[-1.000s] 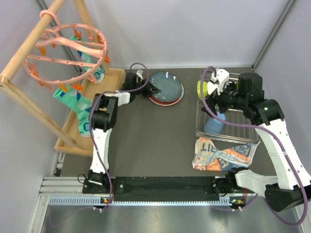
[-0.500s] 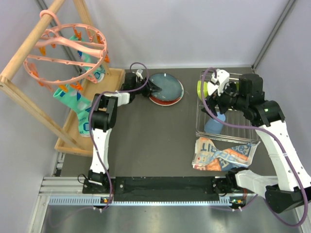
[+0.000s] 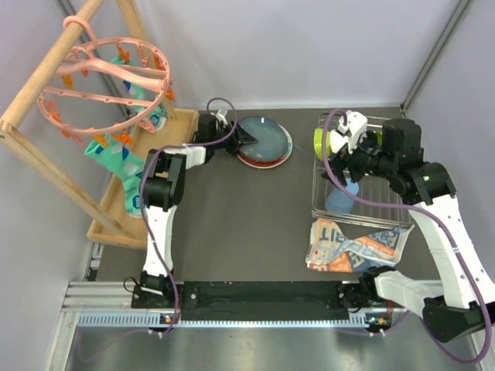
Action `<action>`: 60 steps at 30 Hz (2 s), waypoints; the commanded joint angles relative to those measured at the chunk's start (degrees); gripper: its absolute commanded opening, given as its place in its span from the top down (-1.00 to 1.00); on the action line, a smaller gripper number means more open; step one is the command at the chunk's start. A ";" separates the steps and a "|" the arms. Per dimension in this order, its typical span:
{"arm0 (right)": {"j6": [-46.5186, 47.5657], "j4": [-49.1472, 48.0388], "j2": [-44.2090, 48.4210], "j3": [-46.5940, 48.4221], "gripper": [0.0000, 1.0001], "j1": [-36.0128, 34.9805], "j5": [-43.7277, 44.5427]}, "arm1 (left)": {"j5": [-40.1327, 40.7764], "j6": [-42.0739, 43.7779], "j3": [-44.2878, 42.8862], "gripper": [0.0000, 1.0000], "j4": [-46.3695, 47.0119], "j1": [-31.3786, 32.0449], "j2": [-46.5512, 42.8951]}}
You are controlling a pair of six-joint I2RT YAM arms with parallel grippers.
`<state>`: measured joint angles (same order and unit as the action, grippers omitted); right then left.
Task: Unload the mixed dishes from the dish rack
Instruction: Place the plate at the center of the board.
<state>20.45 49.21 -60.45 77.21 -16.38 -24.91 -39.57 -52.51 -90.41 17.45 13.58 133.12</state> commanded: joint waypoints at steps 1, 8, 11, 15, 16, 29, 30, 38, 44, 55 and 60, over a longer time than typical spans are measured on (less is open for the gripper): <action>0.47 -2.10 1.73 -0.66 -0.60 -0.58 -0.32 | -0.42 2.24 0.23 -0.18 1.62 0.13 -6.03; 0.47 -2.28 2.26 -1.18 -0.60 -0.58 -0.41 | 1.60 6.18 -0.47 -0.22 -4.35 0.13 -7.35; 0.47 -2.36 2.44 -1.27 -0.60 -0.58 -0.58 | 2.83 8.21 -0.64 -0.22 -7.08 0.04 -8.31; 0.47 -2.37 2.61 -1.36 -0.60 -0.58 -0.93 | 4.23 10.32 -1.17 -0.23 -10.59 -0.14 -9.37; 0.47 -2.37 2.70 -1.45 -0.61 -0.58 -1.02 | 4.41 10.58 -1.69 -0.23 -11.73 -0.05 -9.54; 0.38 -2.89 4.55 -3.03 -0.61 -0.58 -0.93 | 7.23 15.51 -5.12 -0.24 -20.44 -0.14 -10.69; 0.38 -2.98 4.63 -3.12 -0.61 -0.58 -0.93 | 7.23 15.60 -5.13 -0.24 -20.79 -0.14 -10.86; 0.30 -3.07 5.07 -3.56 -0.62 -0.58 -0.93 | 7.32 15.95 -4.69 -0.24 -21.50 -0.75 -11.92; 0.30 -3.16 5.16 -4.17 -0.63 -0.58 -1.11 | 6.61 14.98 -3.37 -0.24 -20.18 -1.63 -12.62; 0.30 -3.42 5.08 -4.35 -0.64 -0.49 -1.20 | 5.65 14.98 -2.05 -0.24 -19.65 -2.86 -12.97; 0.21 -3.42 5.07 -4.26 -0.64 -0.58 -1.29 | 5.65 15.16 -1.44 -0.23 -19.39 -3.12 -12.97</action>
<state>20.45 47.92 -56.25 72.75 -16.38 -25.17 -32.29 -37.71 -92.09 -6.04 10.85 124.88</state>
